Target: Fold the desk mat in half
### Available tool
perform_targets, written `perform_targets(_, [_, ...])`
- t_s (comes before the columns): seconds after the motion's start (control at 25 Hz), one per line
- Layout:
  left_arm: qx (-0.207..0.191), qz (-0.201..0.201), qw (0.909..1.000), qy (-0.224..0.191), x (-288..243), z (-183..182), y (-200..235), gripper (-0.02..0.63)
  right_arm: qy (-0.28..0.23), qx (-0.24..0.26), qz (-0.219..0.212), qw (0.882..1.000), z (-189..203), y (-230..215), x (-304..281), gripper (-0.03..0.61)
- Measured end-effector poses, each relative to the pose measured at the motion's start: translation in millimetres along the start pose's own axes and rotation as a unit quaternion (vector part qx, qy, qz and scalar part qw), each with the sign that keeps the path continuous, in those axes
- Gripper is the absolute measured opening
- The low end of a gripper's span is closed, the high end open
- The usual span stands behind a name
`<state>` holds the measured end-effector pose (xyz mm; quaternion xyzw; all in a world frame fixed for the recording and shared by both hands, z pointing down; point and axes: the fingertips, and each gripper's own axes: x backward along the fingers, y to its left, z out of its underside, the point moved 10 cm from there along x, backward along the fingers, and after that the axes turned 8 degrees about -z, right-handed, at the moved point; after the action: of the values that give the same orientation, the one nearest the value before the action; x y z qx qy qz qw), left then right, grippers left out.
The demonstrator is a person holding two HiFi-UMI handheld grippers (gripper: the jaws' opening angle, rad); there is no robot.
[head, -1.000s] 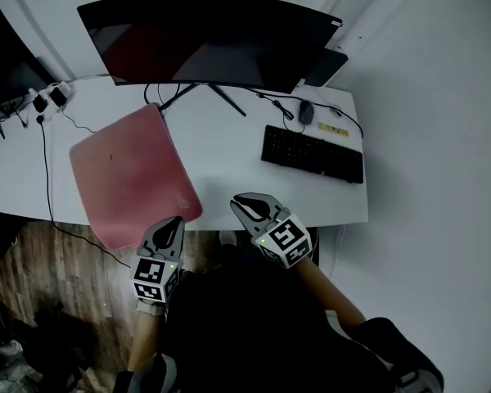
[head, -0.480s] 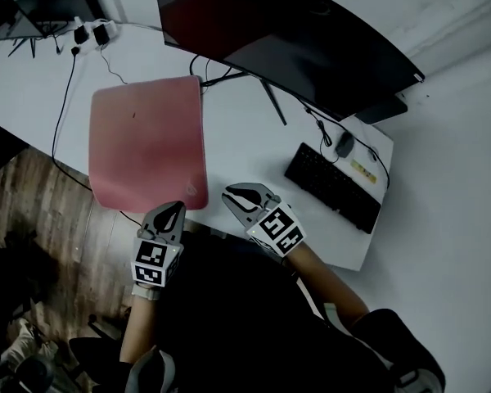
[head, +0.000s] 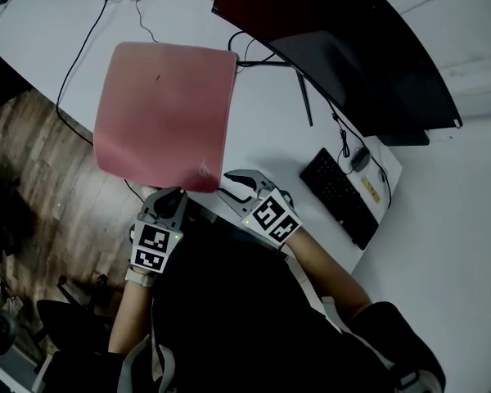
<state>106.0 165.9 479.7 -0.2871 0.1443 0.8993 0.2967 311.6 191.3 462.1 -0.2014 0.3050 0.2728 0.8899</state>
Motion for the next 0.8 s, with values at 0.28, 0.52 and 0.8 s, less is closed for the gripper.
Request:
perform_targets(0.28, [0.025,-0.003,0.9995,0.019,-2.3,29.2,16.7,0.049,0.074,0.036,-0.028,0.996,13.4,-0.6,-41.4,0.186])
perform_targets(0.52, [0.037,-0.005,0.9988,0.032,-0.2,44.8,37.0,0.06,0.11,0.056,-0.037,0.992,23.2,-2.0,-74.8,0.239])
perform_targets(0.8, [0.062,-0.011,0.9972,0.04,7.2,61.7,53.8,0.061,0.156,0.08,-0.038,0.984,32.9,-4.7,-97.9,0.268])
